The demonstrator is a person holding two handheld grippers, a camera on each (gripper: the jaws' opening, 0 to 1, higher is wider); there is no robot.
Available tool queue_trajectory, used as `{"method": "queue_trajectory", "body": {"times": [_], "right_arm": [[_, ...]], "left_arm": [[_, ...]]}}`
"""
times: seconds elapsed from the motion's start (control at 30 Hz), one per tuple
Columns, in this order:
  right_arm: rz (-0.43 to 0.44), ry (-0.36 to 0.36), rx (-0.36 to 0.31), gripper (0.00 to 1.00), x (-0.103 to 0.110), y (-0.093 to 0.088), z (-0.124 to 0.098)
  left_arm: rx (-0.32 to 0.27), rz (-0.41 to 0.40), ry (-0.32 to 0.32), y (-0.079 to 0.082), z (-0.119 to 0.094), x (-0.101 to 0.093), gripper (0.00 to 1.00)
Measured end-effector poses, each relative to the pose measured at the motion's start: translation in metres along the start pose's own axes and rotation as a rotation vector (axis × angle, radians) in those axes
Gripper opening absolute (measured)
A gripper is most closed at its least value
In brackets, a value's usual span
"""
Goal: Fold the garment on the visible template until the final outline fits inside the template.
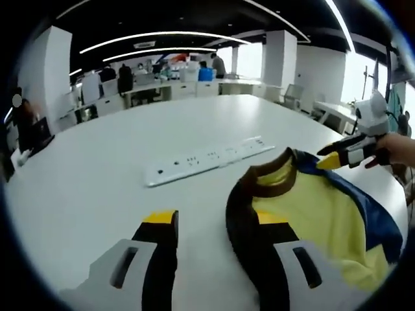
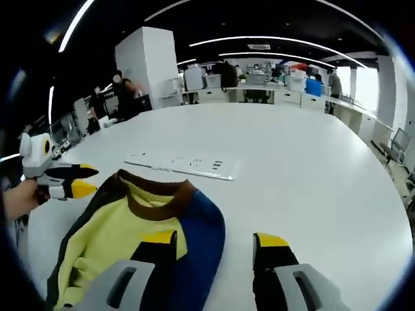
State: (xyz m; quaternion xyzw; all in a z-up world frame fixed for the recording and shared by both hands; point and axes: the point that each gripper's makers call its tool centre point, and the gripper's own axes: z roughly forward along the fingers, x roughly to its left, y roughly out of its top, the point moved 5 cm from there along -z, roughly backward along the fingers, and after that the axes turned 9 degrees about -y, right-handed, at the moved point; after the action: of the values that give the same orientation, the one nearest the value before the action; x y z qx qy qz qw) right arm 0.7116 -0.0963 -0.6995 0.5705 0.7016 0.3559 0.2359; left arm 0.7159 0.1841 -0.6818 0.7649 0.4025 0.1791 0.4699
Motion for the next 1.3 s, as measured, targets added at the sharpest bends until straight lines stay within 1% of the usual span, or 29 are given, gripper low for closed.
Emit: {"method": "queue_trajectory", "body": {"times": [0.1,0.17,0.23,0.33,0.43,0.47,0.5,0.53,0.67,0.8,0.93,1.07,1.17,1.2,1.23,1.3], "right_arm": [[0.023,0.036,0.016,0.54,0.003,-0.001,-0.009],[0.039,0.052,0.012,0.58,0.004,-0.001,-0.015],[0.025,0.058,0.003,0.58,0.007,-0.001,-0.024],[0.012,0.073,0.001,0.59,0.012,-0.004,-0.035],[0.030,0.113,-0.011,0.60,0.020,-0.008,-0.047],[0.032,0.117,-0.011,0.59,0.021,-0.008,-0.048],[0.010,0.117,-0.006,0.59,0.023,-0.012,-0.052],[0.001,0.117,-0.005,0.59,0.024,-0.013,-0.053],[-0.014,0.134,-0.004,0.57,0.029,-0.022,-0.066],[-0.034,0.144,0.002,0.56,0.035,-0.031,-0.078],[-0.077,0.143,0.015,0.55,0.036,-0.044,-0.088],[-0.086,0.138,0.028,0.54,0.035,-0.053,-0.094],[-0.064,0.140,0.036,0.52,0.034,-0.058,-0.097],[-0.037,0.146,0.043,0.51,0.035,-0.060,-0.099],[-0.024,0.151,0.047,0.50,0.036,-0.061,-0.100],[-0.007,0.151,0.050,0.49,0.037,-0.063,-0.102]], "left_arm": [[-0.002,0.034,-0.026,0.001,-0.010,-0.007,0.54],[-0.003,0.035,-0.041,0.001,-0.016,-0.011,0.59],[-0.007,0.046,-0.052,0.000,-0.023,-0.016,0.62],[-0.019,0.047,-0.073,-0.001,-0.033,-0.024,0.66],[-0.023,0.044,-0.092,-0.003,-0.044,-0.033,0.68],[-0.025,0.061,-0.105,-0.003,-0.048,-0.037,0.68],[-0.029,0.077,-0.108,-0.004,-0.053,-0.041,0.69],[-0.026,0.076,-0.115,-0.006,-0.058,-0.043,0.69],[-0.040,0.064,-0.139,-0.009,-0.070,-0.051,0.66],[-0.057,0.065,-0.167,-0.015,-0.080,-0.059,0.59],[-0.049,0.070,-0.174,-0.026,-0.086,-0.065,0.54],[-0.030,0.061,-0.188,-0.039,-0.089,-0.070,0.50],[-0.005,0.038,-0.196,-0.049,-0.090,-0.073,0.47],[-0.003,0.042,-0.195,-0.051,-0.091,-0.074,0.45],[-0.005,0.046,-0.188,-0.052,-0.092,-0.075,0.43],[-0.011,0.052,-0.190,-0.055,-0.095,-0.078,0.41]]}}
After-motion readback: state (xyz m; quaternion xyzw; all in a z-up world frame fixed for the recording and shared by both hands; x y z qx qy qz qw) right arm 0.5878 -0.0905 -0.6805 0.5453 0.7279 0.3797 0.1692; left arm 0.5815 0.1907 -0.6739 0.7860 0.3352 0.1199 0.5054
